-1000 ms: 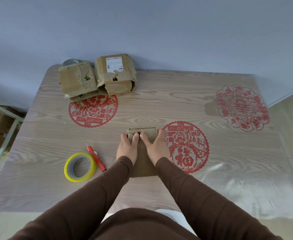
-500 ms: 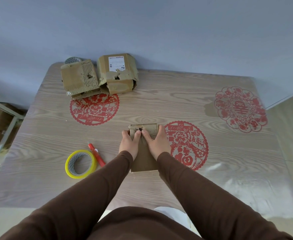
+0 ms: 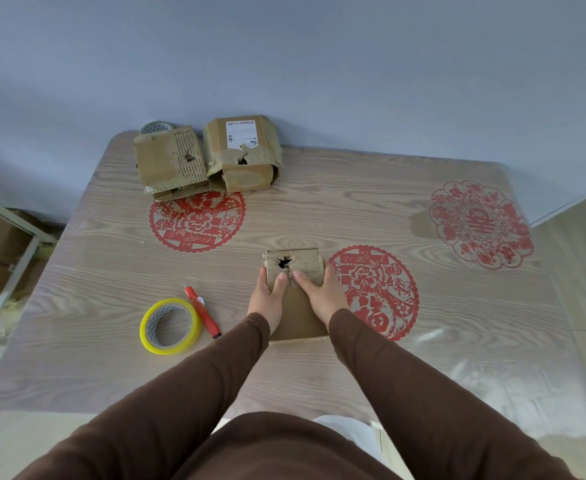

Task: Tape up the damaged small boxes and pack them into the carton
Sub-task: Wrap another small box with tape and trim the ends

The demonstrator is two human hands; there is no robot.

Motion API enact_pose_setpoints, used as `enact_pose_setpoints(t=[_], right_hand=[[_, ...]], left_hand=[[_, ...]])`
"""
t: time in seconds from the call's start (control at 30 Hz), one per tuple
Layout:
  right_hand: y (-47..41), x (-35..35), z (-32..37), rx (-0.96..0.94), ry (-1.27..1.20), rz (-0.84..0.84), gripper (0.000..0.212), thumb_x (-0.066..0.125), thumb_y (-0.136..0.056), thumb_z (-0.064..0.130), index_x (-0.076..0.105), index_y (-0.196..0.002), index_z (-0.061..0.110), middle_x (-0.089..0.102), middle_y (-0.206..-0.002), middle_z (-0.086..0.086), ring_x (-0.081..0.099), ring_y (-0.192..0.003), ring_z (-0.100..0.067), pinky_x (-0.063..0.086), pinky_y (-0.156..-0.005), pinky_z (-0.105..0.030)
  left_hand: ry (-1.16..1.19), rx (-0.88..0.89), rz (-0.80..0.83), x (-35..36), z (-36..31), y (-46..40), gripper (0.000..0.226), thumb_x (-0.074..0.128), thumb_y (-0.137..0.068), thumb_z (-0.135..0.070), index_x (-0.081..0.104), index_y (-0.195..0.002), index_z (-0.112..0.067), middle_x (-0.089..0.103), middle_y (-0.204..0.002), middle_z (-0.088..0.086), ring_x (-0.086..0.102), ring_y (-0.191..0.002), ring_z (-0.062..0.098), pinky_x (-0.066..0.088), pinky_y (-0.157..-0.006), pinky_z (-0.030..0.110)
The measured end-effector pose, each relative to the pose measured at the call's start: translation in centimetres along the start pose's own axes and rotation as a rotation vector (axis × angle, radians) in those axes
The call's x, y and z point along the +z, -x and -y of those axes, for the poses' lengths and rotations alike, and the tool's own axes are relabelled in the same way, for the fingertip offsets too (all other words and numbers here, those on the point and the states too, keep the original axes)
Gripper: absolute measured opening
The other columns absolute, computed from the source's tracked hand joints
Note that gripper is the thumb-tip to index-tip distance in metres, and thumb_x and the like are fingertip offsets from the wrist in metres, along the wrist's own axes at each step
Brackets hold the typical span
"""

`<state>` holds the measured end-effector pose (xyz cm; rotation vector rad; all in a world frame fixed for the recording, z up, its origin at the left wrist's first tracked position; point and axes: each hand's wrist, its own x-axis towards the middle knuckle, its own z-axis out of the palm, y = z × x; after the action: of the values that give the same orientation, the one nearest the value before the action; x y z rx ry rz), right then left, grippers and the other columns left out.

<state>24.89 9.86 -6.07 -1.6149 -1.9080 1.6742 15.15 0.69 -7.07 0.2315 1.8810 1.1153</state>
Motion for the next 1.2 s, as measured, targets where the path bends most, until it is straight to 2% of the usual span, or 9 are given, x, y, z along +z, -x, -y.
enact_pose_setpoints(t=[0.07, 0.13, 0.3, 0.53, 0.67, 0.9, 1.0, 1.1, 1.2], right_hand=[[-0.3, -0.4, 0.5, -0.003, 0.014, 0.012, 0.088, 0.072, -0.082, 0.062, 0.034, -0.151, 0.024, 0.060, -0.132, 0.007, 0.058, -0.123, -0.016, 0.046, -0.104, -0.034], [-0.5, -0.7, 0.7, -0.006, 0.038, 0.025, 0.097, 0.071, -0.075, 0.071, 0.034, -0.153, 0.027, 0.059, -0.138, 0.005, 0.057, -0.127, -0.018, 0.046, -0.107, -0.038], [0.0, -1.3, 1.1, 0.018, 0.139, 0.027, 0.105, 0.063, -0.082, 0.072, 0.013, -0.161, 0.023, 0.037, -0.159, -0.003, 0.039, -0.144, -0.025, 0.034, -0.115, -0.038], [0.6, -1.5, 0.4, 0.062, 0.082, -0.004, 0.110, 0.064, -0.077, 0.078, 0.020, -0.160, 0.019, 0.037, -0.160, -0.003, 0.040, -0.144, -0.025, 0.035, -0.117, -0.044], [1.1, 0.0, 0.1, 0.163, -0.080, -0.009, 0.086, 0.056, -0.092, 0.062, 0.030, -0.157, 0.013, 0.040, -0.157, -0.007, 0.043, -0.141, -0.029, 0.037, -0.116, -0.047], [1.8, 5.2, -1.2, 0.323, -0.484, -0.072, 0.060, 0.054, -0.095, 0.041, 0.034, -0.150, 0.027, 0.054, -0.143, -0.002, 0.057, -0.122, -0.025, 0.048, -0.107, -0.049], [2.9, 5.6, 0.0, 0.359, -0.505, -0.042, 0.052, 0.056, -0.099, 0.035, 0.040, -0.147, 0.022, 0.061, -0.132, -0.003, 0.063, -0.113, -0.025, 0.052, -0.102, -0.048], [3.5, 5.0, 1.2, 0.395, -0.542, 0.018, 0.041, 0.055, -0.103, 0.026, 0.044, -0.141, 0.016, 0.061, -0.120, 0.001, 0.061, -0.104, -0.021, 0.052, -0.101, -0.048], [4.0, 3.9, 2.3, 0.444, -0.548, 0.052, 0.026, 0.057, -0.102, 0.023, 0.047, -0.126, 0.020, 0.057, -0.121, 0.001, 0.056, -0.112, -0.024, 0.052, -0.100, -0.052]], left_hand=[[0.001, -0.040, 0.032, -0.2, -0.4, -0.4, 0.097, 0.048, -0.083, -0.077, 0.013, -0.160, -0.030, 0.044, -0.155, 0.011, 0.047, -0.137, 0.030, 0.039, -0.115, 0.046], [-0.028, -0.046, 0.055, -0.4, -0.6, -0.5, 0.086, 0.048, -0.093, -0.067, 0.009, -0.161, -0.029, 0.042, -0.156, 0.012, 0.045, -0.139, 0.032, 0.037, -0.116, 0.045], [-0.010, -0.047, 0.093, -1.3, 0.4, -0.2, 0.087, 0.050, -0.097, -0.059, -0.001, -0.160, -0.029, 0.033, -0.161, 0.012, 0.038, -0.144, 0.029, 0.031, -0.120, 0.043], [-0.013, -0.014, 0.081, -1.0, 1.0, 0.9, 0.083, 0.050, -0.100, -0.051, 0.001, -0.161, -0.023, 0.033, -0.161, 0.007, 0.036, -0.145, 0.025, 0.031, -0.118, 0.033], [-0.108, 0.032, 0.064, -1.4, 0.5, 0.7, 0.066, 0.042, -0.106, -0.042, 0.013, -0.161, -0.021, 0.030, -0.162, 0.008, 0.031, -0.148, 0.026, 0.025, -0.120, 0.033], [-0.576, 0.144, 0.059, -4.9, -2.8, -2.1, 0.051, 0.036, -0.107, -0.043, 0.030, -0.156, -0.030, 0.051, -0.148, 0.013, 0.054, -0.126, 0.033, 0.045, -0.102, 0.039], [-0.696, 0.186, 0.035, -5.7, -3.7, -2.9, 0.048, 0.037, -0.105, -0.048, 0.036, -0.152, -0.038, 0.053, -0.147, 0.007, 0.056, -0.124, 0.031, 0.048, -0.103, 0.045], [-0.783, 0.220, -0.012, -5.6, -4.2, -3.2, 0.045, 0.037, -0.105, -0.048, 0.037, -0.150, -0.043, 0.056, -0.144, 0.004, 0.058, -0.122, 0.030, 0.051, -0.097, 0.043], [-0.865, 0.245, -0.068, -5.1, -4.6, -3.0, 0.044, 0.034, -0.106, -0.047, 0.037, -0.150, -0.043, 0.058, -0.142, 0.004, 0.057, -0.123, 0.030, 0.047, -0.099, 0.043]])
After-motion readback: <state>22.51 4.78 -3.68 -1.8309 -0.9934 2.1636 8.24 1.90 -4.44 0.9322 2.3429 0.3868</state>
